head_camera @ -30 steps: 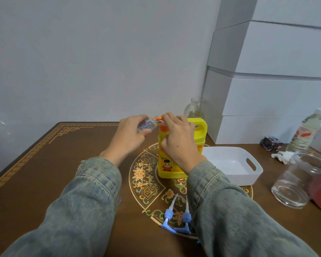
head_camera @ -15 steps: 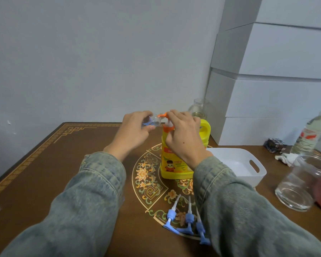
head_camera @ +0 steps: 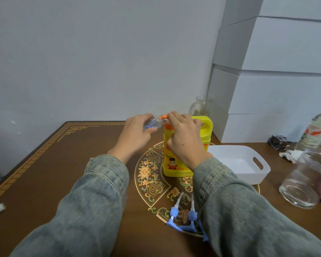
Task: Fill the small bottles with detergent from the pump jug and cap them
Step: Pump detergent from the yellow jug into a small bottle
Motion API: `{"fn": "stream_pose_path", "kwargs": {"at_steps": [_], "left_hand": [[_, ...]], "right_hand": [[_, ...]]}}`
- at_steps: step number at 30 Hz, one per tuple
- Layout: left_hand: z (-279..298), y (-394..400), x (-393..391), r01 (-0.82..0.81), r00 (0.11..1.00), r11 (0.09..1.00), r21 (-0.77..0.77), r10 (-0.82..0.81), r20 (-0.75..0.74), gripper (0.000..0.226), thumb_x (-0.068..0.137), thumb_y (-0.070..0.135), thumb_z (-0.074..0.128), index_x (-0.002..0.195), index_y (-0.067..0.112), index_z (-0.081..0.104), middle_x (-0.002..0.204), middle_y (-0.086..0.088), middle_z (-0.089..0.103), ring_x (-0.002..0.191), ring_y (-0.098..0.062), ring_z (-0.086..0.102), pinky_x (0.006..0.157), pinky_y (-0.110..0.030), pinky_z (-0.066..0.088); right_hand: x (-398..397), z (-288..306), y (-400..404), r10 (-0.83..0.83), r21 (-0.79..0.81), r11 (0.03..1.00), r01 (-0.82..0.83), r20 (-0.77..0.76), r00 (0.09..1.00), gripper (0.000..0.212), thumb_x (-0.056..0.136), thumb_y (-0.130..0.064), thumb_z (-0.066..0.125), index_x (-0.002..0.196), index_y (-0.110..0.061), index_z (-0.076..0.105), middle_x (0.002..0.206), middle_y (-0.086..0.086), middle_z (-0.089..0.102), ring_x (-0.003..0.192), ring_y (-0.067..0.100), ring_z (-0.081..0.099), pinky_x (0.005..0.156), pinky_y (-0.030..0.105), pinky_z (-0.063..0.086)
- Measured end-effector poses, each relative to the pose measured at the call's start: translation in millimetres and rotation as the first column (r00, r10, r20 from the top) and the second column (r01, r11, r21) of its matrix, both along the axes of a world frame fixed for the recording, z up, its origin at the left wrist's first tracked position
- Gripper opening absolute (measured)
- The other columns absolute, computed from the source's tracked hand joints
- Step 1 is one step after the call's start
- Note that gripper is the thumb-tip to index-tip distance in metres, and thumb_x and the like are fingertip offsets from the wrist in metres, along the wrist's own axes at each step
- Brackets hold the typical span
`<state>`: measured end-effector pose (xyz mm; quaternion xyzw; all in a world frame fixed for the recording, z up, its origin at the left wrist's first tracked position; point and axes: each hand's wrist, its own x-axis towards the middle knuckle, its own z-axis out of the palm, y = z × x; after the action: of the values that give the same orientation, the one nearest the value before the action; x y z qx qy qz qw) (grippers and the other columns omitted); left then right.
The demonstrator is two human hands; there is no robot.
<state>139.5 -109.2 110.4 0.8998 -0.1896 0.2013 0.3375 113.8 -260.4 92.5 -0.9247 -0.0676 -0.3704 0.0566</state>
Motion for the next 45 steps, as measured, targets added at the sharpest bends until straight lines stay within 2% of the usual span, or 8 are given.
{"fn": "stream_pose_path", "kwargs": {"at_steps": [6,13,19,24,29,36,40,45], "left_hand": [[7,1,1,-0.01,1.0,1.0,-0.02,0.01,0.014,0.039,0.086,0.019,0.068,0.124,0.013,0.062,0.118,-0.007,0.068,0.109,-0.021,0.06,0.085,-0.016,0.033],[-1,-1,-2,0.0,1.0,0.999,-0.032,-0.001,-0.023,0.041,0.086,0.017,0.069,0.125,0.01,0.061,0.12,-0.009,0.067,0.113,-0.022,0.06,0.088,-0.018,0.034],[8,0,3,-0.004,1.0,1.0,-0.003,0.004,-0.005,0.04,0.086,0.02,0.068,0.124,0.011,0.062,0.118,-0.009,0.068,0.112,-0.023,0.06,0.087,-0.019,0.034],[-1,0,0,0.004,1.0,1.0,-0.017,-0.005,-0.017,0.037,0.085,0.019,0.07,0.12,0.012,0.064,0.115,-0.007,0.07,0.109,-0.022,0.062,0.086,-0.018,0.035],[9,1,4,-0.004,1.0,1.0,-0.01,0.004,-0.007,0.041,0.086,0.021,0.068,0.125,0.012,0.061,0.119,-0.008,0.067,0.112,-0.023,0.059,0.087,-0.018,0.033],[-2,1,2,-0.002,1.0,0.999,-0.034,0.001,-0.025,0.041,0.085,0.02,0.069,0.124,0.012,0.062,0.119,-0.007,0.068,0.111,-0.021,0.06,0.087,-0.017,0.034],[5,1,3,-0.011,1.0,0.999,-0.05,0.011,-0.01,0.04,0.086,0.021,0.068,0.124,0.013,0.062,0.118,-0.007,0.068,0.111,-0.02,0.06,0.086,-0.015,0.033],[-2,0,3,0.008,1.0,1.0,-0.001,-0.008,-0.01,0.035,0.086,0.019,0.067,0.12,0.012,0.063,0.116,-0.007,0.068,0.111,-0.023,0.06,0.086,-0.021,0.035]], "right_hand": [[3,9,-5,0.007,-0.006,1.0,-0.007,0.048,0.999,0.036,0.072,-0.016,0.05,0.107,-0.023,0.057,0.11,-0.01,0.062,0.1,0.019,0.054,0.072,0.033,0.017],[1,-6,-1,0.012,0.008,1.0,-0.012,0.026,1.0,0.056,0.064,-0.017,0.042,0.118,-0.019,0.056,0.122,-0.007,0.06,0.104,0.021,0.055,0.07,0.032,0.014],[1,7,1,-0.026,0.005,1.0,0.026,0.016,1.0,0.05,0.064,-0.017,0.044,0.113,-0.02,0.057,0.116,-0.008,0.062,0.103,0.022,0.054,0.067,0.031,0.01],[-1,-5,0,-0.01,0.002,1.0,0.01,0.013,1.0,0.054,0.065,-0.017,0.048,0.119,-0.018,0.056,0.124,-0.005,0.06,0.105,0.023,0.055,0.069,0.032,0.014],[-3,10,1,-0.043,-0.001,0.999,0.043,0.027,0.999,0.047,0.067,-0.017,0.05,0.113,-0.021,0.057,0.113,-0.009,0.062,0.102,0.022,0.054,0.068,0.032,0.014],[-5,-2,1,-0.064,-0.046,0.997,0.064,0.006,0.998,0.058,0.064,-0.019,0.048,0.121,-0.023,0.054,0.124,-0.011,0.059,0.103,0.021,0.053,0.068,0.033,0.014],[-4,12,0,-0.089,-0.041,0.995,0.09,0.019,0.996,0.044,0.068,-0.017,0.051,0.111,-0.025,0.056,0.114,-0.011,0.062,0.1,0.02,0.052,0.067,0.032,0.009],[-5,-1,2,-0.087,-0.073,0.994,0.085,-0.016,0.996,0.052,0.062,-0.018,0.048,0.113,-0.023,0.054,0.114,-0.01,0.06,0.099,0.022,0.053,0.066,0.032,0.009]]}}
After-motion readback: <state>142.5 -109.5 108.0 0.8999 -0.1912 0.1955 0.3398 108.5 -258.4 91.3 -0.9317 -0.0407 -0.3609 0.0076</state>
